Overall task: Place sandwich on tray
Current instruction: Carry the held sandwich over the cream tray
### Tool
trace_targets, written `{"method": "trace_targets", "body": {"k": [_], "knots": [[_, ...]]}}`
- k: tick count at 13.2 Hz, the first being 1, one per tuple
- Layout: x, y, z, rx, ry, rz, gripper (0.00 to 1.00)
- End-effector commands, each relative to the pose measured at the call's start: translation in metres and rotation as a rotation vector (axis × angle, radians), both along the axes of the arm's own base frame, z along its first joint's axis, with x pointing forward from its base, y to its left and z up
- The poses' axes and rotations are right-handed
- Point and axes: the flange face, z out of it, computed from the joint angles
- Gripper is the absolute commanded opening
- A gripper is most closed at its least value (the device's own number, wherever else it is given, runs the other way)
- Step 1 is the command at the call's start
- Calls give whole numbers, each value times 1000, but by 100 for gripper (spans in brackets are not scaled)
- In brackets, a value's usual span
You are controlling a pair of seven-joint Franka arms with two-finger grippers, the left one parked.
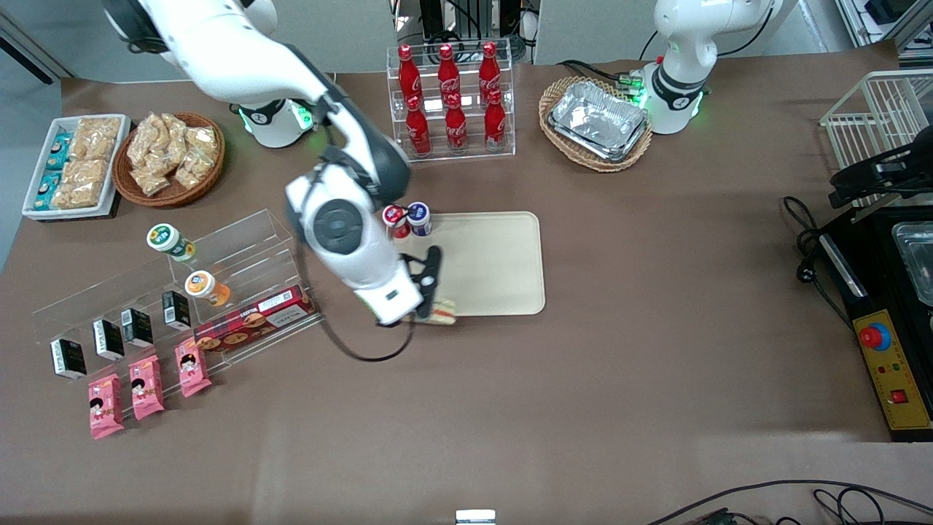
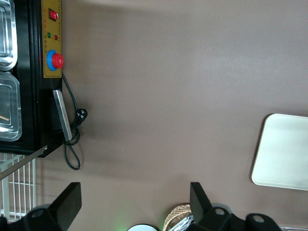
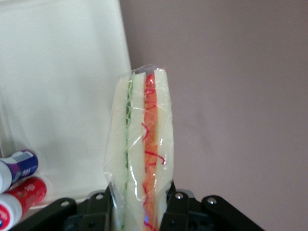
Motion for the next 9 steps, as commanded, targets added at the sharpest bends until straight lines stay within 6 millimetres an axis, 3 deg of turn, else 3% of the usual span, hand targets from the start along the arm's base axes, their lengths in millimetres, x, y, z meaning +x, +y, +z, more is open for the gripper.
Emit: {"method": "trace_targets", "body": {"k": [1,8,9], "knots": [[-20,48,-46,-80,-37,88,38],[-33,64,-119,-86,-39,43,42],[-40,72,-122,-84,-36,51,42]]}}
